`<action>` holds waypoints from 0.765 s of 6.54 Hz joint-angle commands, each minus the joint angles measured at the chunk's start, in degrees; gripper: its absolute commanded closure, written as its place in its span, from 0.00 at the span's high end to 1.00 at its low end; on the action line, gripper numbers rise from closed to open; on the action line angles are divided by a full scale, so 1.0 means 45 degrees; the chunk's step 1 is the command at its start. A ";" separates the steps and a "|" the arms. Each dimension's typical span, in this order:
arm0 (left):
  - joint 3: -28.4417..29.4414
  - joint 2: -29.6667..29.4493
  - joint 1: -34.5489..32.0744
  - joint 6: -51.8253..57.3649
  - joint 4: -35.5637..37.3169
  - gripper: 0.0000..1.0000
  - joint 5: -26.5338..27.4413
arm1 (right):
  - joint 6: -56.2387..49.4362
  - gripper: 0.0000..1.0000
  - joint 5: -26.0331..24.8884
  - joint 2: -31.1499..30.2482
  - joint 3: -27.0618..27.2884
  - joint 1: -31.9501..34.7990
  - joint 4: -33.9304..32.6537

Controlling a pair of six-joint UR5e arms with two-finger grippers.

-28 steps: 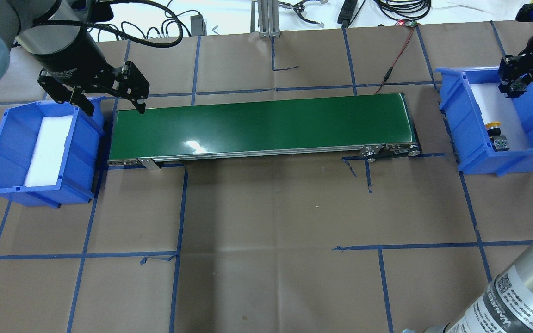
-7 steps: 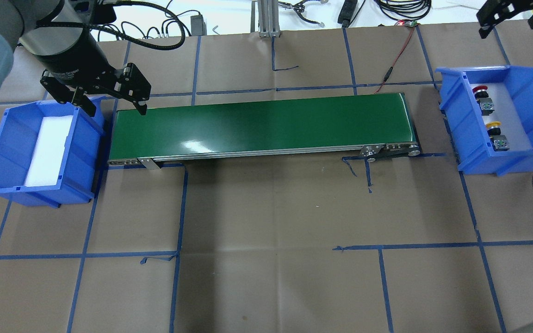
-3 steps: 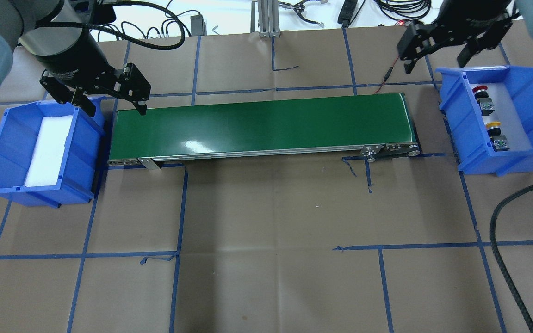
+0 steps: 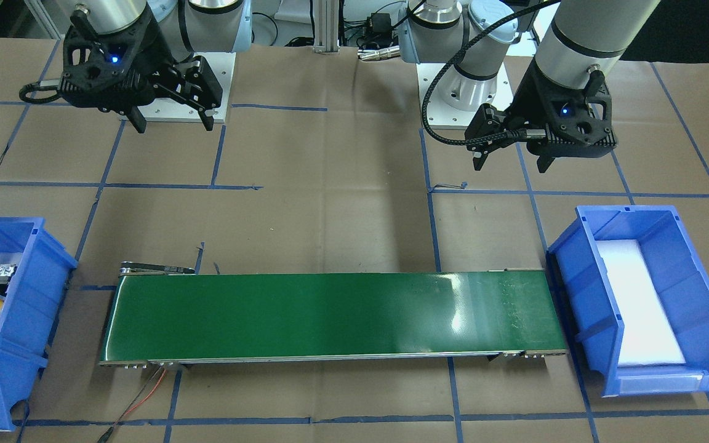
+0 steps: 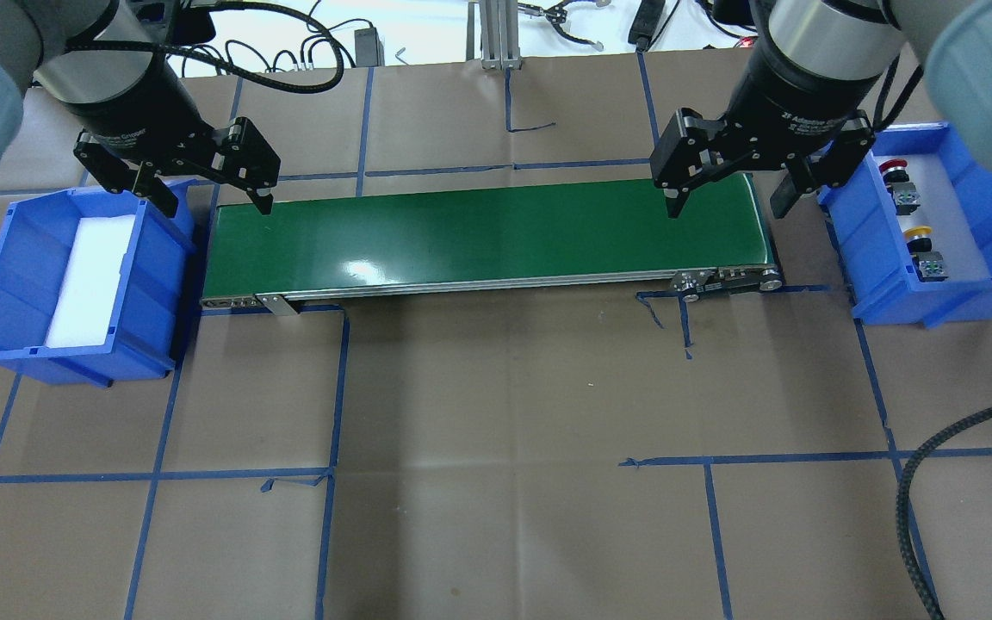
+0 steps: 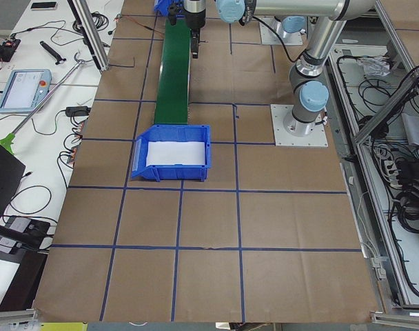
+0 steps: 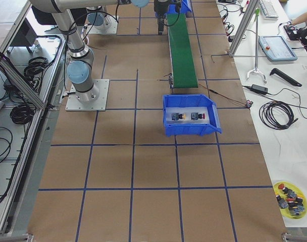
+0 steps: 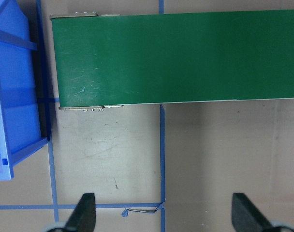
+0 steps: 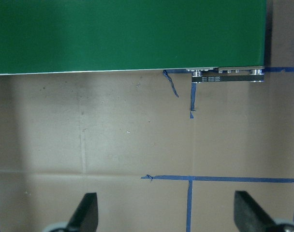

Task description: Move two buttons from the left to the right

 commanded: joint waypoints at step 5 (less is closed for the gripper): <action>0.0000 -0.0008 0.0000 0.0000 0.0000 1.00 0.0000 | 0.0048 1.00 -0.0621 -0.0201 0.0420 -0.0016 -0.0118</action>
